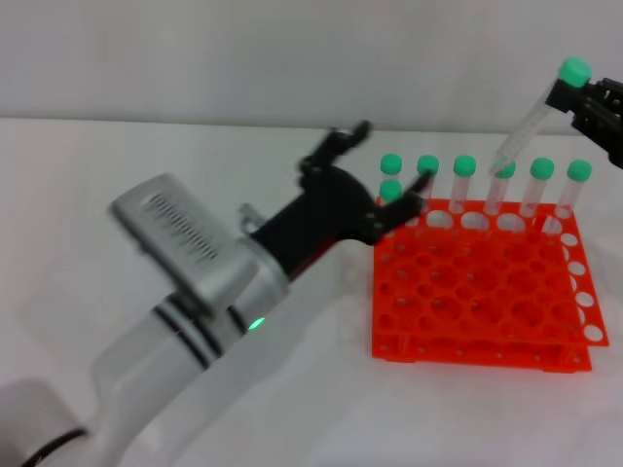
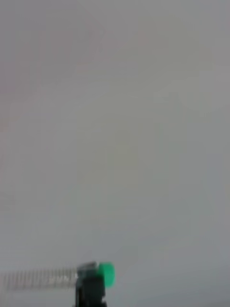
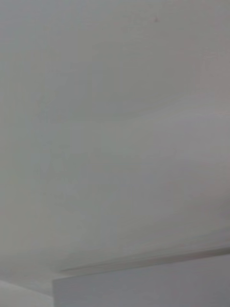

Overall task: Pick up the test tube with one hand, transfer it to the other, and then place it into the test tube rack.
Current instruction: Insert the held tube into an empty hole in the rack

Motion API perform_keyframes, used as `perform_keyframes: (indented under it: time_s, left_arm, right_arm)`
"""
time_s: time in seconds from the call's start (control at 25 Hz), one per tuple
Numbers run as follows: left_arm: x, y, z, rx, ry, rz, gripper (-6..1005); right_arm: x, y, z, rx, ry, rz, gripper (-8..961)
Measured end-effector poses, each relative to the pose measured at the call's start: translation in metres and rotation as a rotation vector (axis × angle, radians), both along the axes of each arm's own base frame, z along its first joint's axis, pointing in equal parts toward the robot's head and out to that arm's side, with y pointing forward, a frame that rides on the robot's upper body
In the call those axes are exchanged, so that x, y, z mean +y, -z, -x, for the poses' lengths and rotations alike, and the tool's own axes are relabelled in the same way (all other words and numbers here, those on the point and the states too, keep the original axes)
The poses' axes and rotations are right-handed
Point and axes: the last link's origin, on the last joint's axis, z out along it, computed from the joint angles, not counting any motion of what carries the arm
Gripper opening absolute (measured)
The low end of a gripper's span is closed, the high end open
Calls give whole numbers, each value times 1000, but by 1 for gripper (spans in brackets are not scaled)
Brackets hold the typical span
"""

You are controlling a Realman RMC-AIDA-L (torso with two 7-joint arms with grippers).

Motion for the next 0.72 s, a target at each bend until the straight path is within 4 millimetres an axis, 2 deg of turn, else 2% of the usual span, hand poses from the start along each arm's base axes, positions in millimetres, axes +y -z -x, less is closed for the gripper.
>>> perform_keyframes:
  time_s: [0.12, 0.48, 0.72]
  left_arm:
    - [-9, -14, 19, -8, -34, -113, 869]
    - [-25, -65, 98, -133, -349, -356, 884]
    - [-32, -84, 137, -196, -511, -413, 883]
  right_arm:
    - [3, 5, 4, -24, -12, 5, 206]
    - [11, 34, 26, -138, -72, 36, 206]
    - [22, 59, 32, -255, -62, 44, 206]
